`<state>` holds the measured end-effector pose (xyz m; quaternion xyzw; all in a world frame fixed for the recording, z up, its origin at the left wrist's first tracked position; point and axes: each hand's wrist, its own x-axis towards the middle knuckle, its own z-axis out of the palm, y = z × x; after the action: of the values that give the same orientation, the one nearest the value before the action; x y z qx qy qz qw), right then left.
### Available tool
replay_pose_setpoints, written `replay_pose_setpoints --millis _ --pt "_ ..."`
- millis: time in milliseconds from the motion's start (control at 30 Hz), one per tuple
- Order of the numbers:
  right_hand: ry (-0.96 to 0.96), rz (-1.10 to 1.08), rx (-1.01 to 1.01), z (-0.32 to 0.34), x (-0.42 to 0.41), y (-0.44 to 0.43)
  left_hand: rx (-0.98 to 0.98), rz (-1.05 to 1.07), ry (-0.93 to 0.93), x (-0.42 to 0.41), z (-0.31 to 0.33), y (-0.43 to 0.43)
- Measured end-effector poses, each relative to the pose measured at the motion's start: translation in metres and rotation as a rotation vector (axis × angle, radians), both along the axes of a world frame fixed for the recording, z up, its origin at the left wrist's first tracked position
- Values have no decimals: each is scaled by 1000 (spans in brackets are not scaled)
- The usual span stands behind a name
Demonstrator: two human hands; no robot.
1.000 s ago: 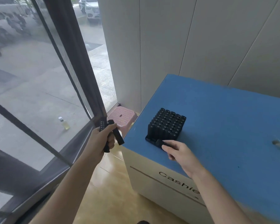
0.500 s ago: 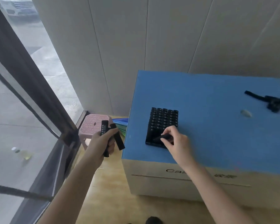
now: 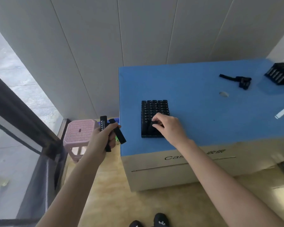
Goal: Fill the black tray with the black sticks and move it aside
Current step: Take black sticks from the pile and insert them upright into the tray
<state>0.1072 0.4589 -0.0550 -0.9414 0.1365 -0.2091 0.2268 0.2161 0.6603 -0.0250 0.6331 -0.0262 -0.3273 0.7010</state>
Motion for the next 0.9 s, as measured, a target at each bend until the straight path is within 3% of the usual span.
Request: replay_pose_setpoints --millis 500,900 --pt "-67 97 -137 -2 5 -1 -46 22 6 -9 6 -18" --pt "186 125 -149 19 15 -11 -40 33 2 -14 7 -20"
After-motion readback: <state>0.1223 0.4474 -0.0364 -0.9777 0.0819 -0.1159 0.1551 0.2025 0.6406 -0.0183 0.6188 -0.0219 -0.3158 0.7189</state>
